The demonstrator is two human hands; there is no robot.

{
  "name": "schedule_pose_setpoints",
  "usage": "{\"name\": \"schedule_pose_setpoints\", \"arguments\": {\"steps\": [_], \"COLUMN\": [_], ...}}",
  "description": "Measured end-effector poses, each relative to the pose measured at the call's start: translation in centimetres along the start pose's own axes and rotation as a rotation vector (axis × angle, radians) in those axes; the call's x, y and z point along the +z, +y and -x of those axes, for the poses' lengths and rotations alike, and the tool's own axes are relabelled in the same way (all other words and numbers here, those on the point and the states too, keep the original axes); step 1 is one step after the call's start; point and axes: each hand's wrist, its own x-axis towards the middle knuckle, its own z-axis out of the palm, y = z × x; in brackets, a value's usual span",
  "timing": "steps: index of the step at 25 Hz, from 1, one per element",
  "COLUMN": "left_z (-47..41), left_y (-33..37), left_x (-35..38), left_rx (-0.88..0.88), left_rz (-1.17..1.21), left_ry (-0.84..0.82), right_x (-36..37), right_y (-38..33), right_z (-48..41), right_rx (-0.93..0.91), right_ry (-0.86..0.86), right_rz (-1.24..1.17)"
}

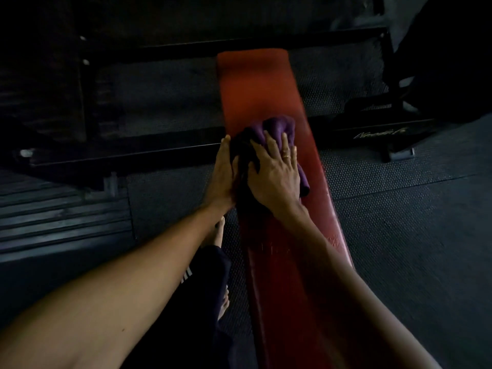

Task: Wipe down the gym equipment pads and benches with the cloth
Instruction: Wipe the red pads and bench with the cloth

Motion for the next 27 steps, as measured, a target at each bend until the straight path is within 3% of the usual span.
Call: {"name": "schedule_pose_setpoints", "arguments": {"steps": [2,4,9,15,19,27], "left_z": [0.4,1.0,2.1,2.9,3.6,3.6], "left_y": [-0.2,-0.3,-0.8,-2.1,-2.6,-1.8], "left_x": [-1.1,-1.9,-3.4,-4.2,-4.4,-5.7], "left_rx": [0.01,0.041,0.005,-0.067,-0.07,-0.214], "left_rz": [-0.017,-0.099,-0.204,-0.238,-0.227,-0.239], "left_ry": [-0.036,-0.067,-0.078,-0.07,-0.049,-0.021], "right_x": [0.1,0.2,1.5,3.9,3.8,3.6], "right_y": [0.8,1.8,-2.0,-2.6,-3.9,-5.9], "right_z": [2.9,4.3,2.0,6.9,2.7,-7.0], "right_rx": [-0.098,-0.078,0.258,0.038,0.058,0.016], "right_ry": [0.01,0.041,0.058,0.109,-0.041,-0.157], "right_rz": [0.025,0.059,0.074,0.159,0.226,0.399]}}
